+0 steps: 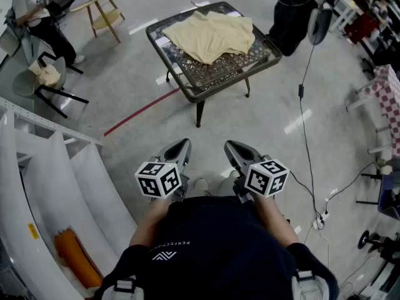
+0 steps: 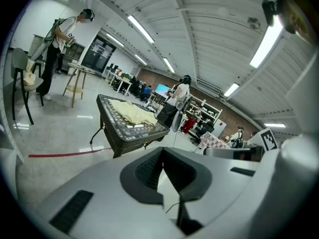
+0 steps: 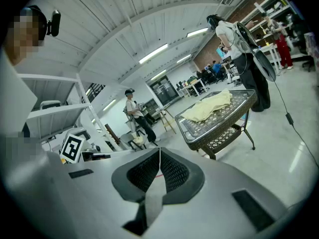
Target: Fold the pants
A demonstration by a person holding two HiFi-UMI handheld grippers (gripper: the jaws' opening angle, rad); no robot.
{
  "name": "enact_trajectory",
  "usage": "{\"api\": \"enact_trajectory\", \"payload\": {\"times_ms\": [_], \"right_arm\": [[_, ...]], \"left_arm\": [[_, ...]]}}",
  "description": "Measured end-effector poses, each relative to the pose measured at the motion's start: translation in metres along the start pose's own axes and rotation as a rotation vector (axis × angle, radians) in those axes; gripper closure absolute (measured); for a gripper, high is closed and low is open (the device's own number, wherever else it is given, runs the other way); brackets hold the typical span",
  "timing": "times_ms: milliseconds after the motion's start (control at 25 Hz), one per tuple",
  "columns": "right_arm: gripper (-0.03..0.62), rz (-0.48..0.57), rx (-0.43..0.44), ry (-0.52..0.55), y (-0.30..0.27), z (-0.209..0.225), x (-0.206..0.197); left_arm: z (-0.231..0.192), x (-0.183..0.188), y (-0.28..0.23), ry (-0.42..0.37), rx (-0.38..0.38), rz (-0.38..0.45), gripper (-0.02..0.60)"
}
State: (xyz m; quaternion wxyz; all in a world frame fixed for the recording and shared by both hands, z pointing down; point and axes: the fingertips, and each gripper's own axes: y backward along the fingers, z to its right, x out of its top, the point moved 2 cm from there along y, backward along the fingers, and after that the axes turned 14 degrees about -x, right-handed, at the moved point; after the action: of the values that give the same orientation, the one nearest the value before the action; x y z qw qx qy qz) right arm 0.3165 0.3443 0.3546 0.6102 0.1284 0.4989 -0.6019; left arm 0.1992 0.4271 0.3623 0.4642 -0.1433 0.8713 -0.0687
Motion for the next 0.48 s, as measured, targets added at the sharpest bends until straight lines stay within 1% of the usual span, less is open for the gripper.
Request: {"api": "enact_trajectory", "payload": {"times_ms": [480], "right_arm": [[0.557,0.009,0.007,-0.01,-0.0012,-0.0032,0.0012]], "left_arm": [[0.0006,-0.0003,0.0013,-0.008,-0.016,-0.003,0.58]]}}
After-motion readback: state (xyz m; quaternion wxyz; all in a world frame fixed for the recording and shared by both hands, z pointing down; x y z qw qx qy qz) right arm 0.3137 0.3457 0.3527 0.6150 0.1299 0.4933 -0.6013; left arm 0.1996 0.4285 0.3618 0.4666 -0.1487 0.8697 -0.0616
